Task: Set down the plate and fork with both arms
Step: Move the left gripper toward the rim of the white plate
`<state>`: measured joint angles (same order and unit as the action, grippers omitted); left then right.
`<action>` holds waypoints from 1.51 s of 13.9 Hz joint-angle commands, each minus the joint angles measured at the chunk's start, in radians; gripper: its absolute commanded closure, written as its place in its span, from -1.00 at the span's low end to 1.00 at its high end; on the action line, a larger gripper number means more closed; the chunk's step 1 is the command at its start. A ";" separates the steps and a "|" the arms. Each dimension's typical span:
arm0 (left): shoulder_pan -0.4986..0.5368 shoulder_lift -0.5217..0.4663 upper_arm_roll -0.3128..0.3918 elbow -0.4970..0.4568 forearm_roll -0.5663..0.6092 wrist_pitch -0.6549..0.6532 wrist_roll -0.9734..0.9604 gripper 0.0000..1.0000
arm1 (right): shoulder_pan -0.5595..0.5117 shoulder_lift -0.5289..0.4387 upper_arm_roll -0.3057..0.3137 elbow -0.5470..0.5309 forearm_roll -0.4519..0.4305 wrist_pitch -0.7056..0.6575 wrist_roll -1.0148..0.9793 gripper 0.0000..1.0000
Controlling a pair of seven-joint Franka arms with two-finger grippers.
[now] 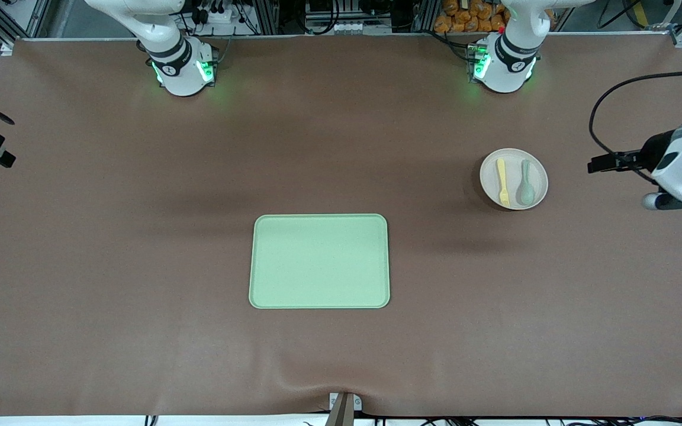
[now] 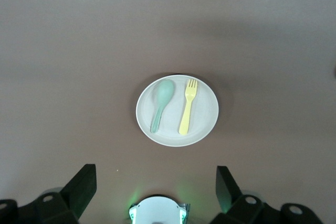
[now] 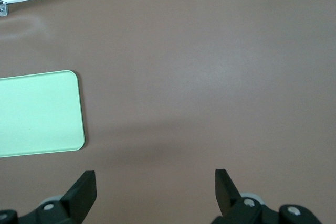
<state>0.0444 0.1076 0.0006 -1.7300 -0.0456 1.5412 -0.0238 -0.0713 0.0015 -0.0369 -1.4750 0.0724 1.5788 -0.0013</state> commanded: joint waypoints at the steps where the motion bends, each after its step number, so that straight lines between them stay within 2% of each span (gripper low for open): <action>1: 0.011 -0.040 -0.004 -0.112 -0.007 0.077 0.005 -1.00 | -0.022 0.000 0.012 0.005 0.021 -0.010 0.009 -1.00; 6: 0.051 -0.036 -0.005 -0.172 -0.002 0.138 0.007 -1.00 | -0.022 0.000 0.012 0.005 0.021 -0.011 0.009 -1.00; 13: 0.052 -0.031 -0.005 -0.250 -0.002 0.254 0.007 -1.00 | -0.022 0.000 0.012 0.005 0.021 -0.011 0.009 -1.00; 21: 0.051 -0.019 -0.007 -0.258 -0.002 0.260 0.008 -1.00 | -0.022 0.000 0.012 0.005 0.023 -0.011 0.009 -1.00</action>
<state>0.0910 0.1061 -0.0005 -1.9676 -0.0456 1.7836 -0.0238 -0.0713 0.0016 -0.0371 -1.4752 0.0725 1.5779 -0.0013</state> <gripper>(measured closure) 0.000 0.000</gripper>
